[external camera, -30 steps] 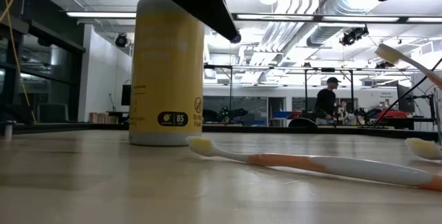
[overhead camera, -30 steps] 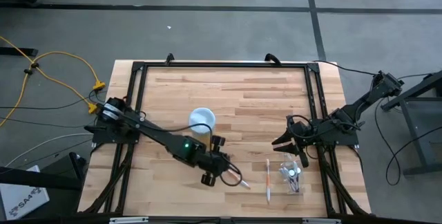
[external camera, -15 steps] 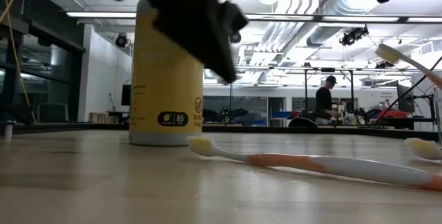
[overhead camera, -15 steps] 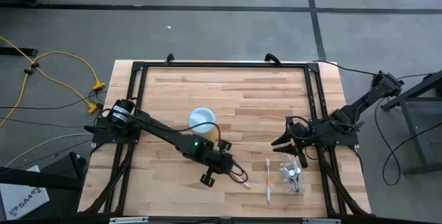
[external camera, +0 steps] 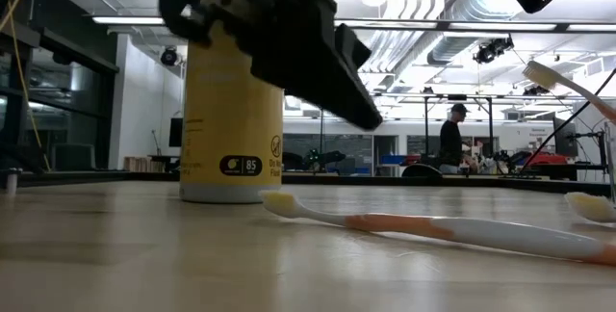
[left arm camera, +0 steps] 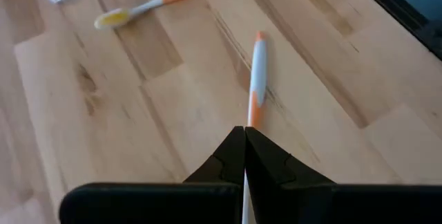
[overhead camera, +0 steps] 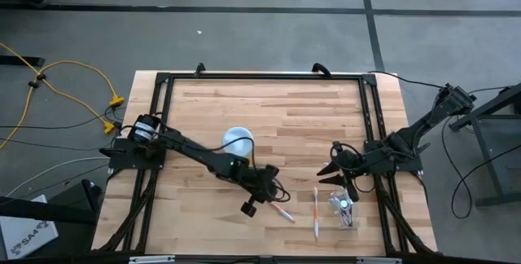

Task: Pick & Place toothbrushing station
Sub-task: Put the left orange toothbrush in the top section of the transparent organizer

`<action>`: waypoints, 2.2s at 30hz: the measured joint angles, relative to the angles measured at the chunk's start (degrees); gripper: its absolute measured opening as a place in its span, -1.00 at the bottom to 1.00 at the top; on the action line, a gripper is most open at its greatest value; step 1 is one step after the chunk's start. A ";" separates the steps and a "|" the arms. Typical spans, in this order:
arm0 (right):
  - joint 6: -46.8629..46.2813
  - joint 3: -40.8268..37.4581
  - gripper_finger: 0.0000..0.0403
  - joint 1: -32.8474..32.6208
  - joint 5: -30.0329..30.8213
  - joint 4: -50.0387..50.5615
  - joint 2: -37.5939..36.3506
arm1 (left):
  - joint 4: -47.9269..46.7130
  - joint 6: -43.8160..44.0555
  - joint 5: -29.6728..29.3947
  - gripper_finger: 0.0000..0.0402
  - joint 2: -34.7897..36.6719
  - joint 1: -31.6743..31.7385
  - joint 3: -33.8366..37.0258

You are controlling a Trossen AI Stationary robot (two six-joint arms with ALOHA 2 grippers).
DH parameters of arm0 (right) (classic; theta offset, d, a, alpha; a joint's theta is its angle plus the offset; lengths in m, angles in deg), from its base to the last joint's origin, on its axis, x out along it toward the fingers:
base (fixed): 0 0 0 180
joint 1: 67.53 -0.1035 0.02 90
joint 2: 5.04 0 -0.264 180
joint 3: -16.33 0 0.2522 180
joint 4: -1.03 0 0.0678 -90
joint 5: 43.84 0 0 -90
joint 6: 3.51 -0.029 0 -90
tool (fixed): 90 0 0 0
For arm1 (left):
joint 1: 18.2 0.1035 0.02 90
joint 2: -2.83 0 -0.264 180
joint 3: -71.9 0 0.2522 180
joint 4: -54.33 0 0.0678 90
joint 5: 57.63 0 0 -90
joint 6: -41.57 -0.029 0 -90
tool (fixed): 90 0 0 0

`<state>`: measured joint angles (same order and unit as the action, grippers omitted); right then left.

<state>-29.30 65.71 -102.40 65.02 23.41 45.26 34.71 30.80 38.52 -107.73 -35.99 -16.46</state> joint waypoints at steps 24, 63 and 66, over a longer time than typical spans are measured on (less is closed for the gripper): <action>0.12 0.00 -0.53 0.01 0.65 -0.33 0.10 | 8.96 9.28 -0.57 -0.99 -0.33 -1.93 1.45; 0.20 0.00 -0.53 0.00 -0.07 0.24 0.10 | 9.24 13.57 -0.46 -0.41 -4.41 -1.47 0.55; 0.20 0.00 -0.53 0.01 -1.01 0.23 0.10 | 7.84 15.66 -0.44 -0.40 -4.44 -1.66 -0.23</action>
<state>-29.09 65.71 -102.39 64.01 23.65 45.35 42.55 46.46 38.08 -112.17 -37.66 -16.69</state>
